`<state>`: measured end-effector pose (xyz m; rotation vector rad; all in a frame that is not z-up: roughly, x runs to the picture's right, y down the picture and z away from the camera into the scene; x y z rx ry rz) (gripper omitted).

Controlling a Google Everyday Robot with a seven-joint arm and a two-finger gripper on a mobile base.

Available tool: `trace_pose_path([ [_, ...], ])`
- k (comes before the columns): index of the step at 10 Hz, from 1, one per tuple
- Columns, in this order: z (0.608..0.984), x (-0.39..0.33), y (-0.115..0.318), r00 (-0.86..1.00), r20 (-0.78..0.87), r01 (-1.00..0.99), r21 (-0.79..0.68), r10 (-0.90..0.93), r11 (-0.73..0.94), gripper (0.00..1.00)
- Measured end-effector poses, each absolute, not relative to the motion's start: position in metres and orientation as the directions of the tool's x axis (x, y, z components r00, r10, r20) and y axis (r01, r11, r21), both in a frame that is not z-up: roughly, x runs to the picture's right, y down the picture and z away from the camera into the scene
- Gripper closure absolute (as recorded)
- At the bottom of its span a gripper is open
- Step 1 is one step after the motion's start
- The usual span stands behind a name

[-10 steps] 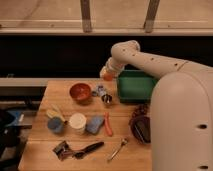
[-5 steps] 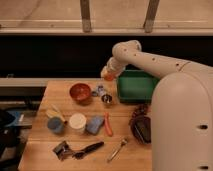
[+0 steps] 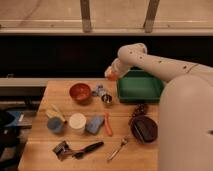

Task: Place apple in tray

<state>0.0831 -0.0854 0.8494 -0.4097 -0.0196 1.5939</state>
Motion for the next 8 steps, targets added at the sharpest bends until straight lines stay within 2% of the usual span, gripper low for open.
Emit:
trace_pose_path([
  [4, 0.851, 0.153, -0.067, -0.168, -0.24, -0.959, -0.183, 0.956, -0.214, 1.0],
  [8, 0.897, 0.167, -0.028, -0.258, -0.283, -0.938, -0.154, 0.924, -0.309, 1.0],
])
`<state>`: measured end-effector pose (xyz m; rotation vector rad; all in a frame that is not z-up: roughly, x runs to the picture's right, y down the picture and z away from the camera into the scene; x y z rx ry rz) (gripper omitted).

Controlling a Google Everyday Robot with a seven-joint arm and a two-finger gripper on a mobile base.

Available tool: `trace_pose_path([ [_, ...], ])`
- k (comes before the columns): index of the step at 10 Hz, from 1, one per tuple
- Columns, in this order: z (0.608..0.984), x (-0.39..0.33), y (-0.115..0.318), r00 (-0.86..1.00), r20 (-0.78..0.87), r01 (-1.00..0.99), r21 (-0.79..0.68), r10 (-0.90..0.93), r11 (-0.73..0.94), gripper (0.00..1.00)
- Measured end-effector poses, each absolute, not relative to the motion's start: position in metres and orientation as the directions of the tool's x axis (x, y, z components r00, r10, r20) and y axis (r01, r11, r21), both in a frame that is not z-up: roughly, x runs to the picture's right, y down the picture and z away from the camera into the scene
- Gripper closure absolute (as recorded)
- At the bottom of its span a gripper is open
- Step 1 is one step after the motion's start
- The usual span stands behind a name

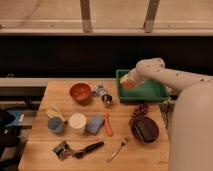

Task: Place apple in tray

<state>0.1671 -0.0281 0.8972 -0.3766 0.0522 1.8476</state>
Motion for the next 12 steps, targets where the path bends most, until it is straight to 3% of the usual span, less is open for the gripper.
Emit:
trace_pose_path([
  [4, 0.928, 0.18, -0.012, -0.258, -0.337, -0.938, -0.136, 0.906, -0.318, 0.99],
  [10, 0.965, 0.213, 0.001, -0.294, -0.374, -0.937, -0.071, 0.879, -0.343, 0.44],
  [12, 0.975, 0.207, 0.002, -0.297, -0.378, -0.932, -0.083, 0.877, -0.352, 0.41],
])
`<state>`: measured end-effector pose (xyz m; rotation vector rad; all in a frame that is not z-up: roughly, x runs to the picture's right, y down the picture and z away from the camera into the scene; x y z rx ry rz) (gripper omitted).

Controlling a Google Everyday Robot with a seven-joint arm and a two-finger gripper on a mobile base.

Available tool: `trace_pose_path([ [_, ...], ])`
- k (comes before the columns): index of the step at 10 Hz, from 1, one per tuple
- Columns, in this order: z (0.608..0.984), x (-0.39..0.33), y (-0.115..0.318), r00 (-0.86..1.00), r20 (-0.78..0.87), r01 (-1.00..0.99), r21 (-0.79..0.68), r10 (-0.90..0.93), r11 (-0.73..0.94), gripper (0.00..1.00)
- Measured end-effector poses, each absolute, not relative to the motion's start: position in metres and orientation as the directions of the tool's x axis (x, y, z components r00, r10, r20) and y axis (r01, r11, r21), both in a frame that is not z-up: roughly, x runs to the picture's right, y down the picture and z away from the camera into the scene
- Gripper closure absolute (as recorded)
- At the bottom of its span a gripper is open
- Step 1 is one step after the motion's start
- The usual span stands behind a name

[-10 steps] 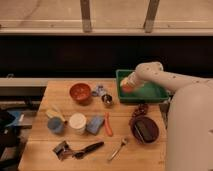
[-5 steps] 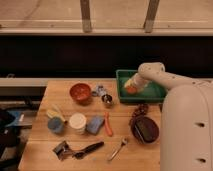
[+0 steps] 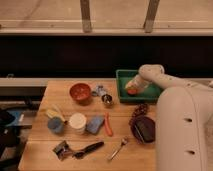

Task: Place apple in tray

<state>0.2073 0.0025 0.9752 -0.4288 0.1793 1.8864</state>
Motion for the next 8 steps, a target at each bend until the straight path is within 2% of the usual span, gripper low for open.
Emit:
trace_pose_path([
  [2, 0.981, 0.201, 0.002, -0.298, -0.379, -0.929, -0.097, 0.876, -0.358, 0.4],
  [3, 0.982, 0.2, 0.002, -0.303, -0.376, -0.926, -0.103, 0.876, -0.364, 0.35],
  [4, 0.982, 0.198, 0.001, -0.307, -0.37, -0.922, -0.111, 0.877, -0.37, 0.25],
  [5, 0.98, 0.197, -0.001, -0.307, -0.366, -0.921, -0.116, 0.878, -0.371, 0.21],
  [8, 0.97, 0.194, -0.011, -0.296, -0.341, -0.926, -0.128, 0.892, -0.356, 0.2],
])
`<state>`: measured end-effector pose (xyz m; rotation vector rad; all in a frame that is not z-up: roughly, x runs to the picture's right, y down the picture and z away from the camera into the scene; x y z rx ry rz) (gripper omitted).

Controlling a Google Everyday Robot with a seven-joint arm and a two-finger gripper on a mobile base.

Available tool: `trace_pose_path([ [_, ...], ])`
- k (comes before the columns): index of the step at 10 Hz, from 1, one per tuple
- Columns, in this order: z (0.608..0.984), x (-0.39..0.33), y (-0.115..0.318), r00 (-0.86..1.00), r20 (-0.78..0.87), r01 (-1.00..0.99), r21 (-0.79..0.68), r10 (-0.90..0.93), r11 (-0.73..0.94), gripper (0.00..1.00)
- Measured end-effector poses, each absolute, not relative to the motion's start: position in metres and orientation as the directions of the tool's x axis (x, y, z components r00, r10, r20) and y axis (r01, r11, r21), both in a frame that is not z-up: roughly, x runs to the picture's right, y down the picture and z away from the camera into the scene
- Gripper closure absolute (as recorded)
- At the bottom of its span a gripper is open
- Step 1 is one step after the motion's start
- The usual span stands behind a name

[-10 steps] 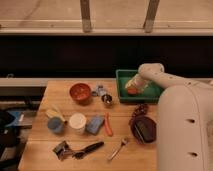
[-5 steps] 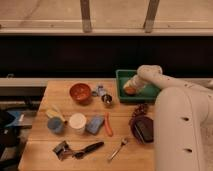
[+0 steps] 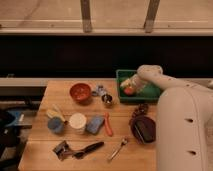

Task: Place apple in tray

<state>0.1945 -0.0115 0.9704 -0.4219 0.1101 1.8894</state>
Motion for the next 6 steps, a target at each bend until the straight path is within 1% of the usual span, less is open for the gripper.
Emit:
trace_pose_path([
  [3, 0.944, 0.192, -0.039, -0.27, -0.288, -0.941, -0.124, 0.919, -0.315, 0.2],
  [6, 0.9, 0.212, -0.077, -0.281, -0.196, -0.954, -0.05, 0.939, -0.296, 0.2],
])
